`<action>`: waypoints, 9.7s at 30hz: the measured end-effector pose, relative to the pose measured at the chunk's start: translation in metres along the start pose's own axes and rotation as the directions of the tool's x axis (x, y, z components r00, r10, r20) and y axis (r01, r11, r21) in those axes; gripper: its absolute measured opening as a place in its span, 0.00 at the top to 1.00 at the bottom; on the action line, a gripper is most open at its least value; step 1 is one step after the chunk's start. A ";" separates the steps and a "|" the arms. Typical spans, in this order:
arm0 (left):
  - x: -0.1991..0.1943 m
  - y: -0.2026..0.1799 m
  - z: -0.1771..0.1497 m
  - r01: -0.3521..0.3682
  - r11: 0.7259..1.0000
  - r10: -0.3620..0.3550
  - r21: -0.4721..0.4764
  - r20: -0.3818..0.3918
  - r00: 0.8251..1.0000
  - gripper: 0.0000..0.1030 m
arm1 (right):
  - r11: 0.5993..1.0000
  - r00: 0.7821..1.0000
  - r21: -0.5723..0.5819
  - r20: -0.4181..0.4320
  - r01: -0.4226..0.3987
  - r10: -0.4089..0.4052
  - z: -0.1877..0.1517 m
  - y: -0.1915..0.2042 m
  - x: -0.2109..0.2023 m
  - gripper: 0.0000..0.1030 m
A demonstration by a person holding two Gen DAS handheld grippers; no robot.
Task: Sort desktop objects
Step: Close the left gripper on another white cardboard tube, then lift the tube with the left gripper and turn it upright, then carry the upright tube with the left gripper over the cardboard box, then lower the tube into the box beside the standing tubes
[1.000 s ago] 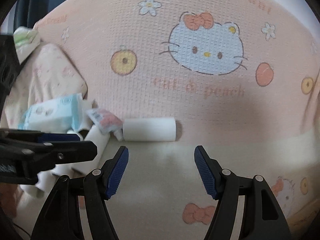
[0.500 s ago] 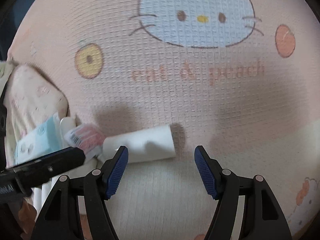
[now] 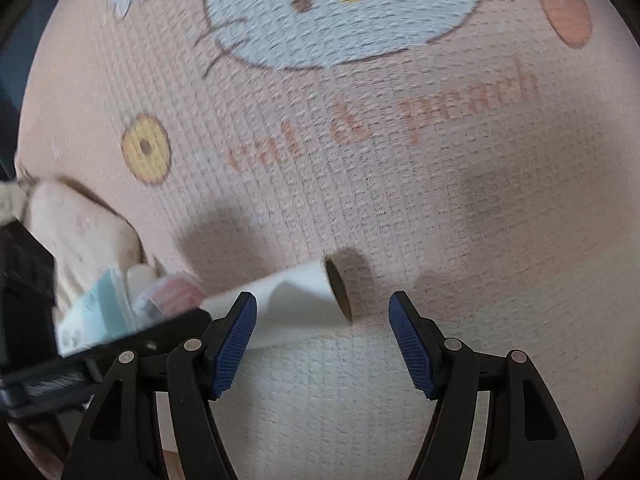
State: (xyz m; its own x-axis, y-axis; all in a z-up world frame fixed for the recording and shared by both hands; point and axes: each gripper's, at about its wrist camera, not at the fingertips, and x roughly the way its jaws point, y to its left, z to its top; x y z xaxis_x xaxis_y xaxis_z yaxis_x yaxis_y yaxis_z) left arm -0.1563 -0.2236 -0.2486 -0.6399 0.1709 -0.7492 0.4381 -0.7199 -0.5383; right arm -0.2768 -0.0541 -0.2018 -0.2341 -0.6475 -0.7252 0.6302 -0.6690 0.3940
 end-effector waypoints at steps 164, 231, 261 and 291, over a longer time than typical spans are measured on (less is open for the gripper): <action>-0.101 -0.068 -0.145 0.271 0.945 -0.282 0.180 0.038 0.959 0.54 | 0.920 1.000 -0.391 -0.011 0.018 -0.025 -0.123 0.076 -0.155 0.58; -0.053 -0.386 -0.157 0.381 0.832 -0.178 0.404 -0.456 0.872 0.56 | 0.923 0.965 -0.281 0.064 0.264 -0.256 -0.097 -0.087 -0.372 0.49; 0.008 -0.361 -0.184 0.228 0.960 -0.097 0.164 -0.568 0.818 0.57 | 0.967 0.959 -0.106 -0.141 0.233 -0.247 -0.102 -0.128 -0.359 0.58; 0.032 -0.360 -0.197 -0.079 0.964 0.209 0.254 -0.541 0.815 0.61 | 0.989 0.916 -0.047 -0.373 0.138 -0.146 -0.094 -0.155 -0.336 0.58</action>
State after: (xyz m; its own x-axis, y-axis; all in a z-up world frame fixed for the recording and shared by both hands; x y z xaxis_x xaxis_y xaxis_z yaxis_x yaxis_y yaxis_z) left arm -0.2102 0.1739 -0.1548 -0.0879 0.3523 -0.9318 0.3121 -0.8785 -0.3616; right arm -0.2260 0.3016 -0.0726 -0.0307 -0.3597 -0.9325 0.6261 -0.7342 0.2626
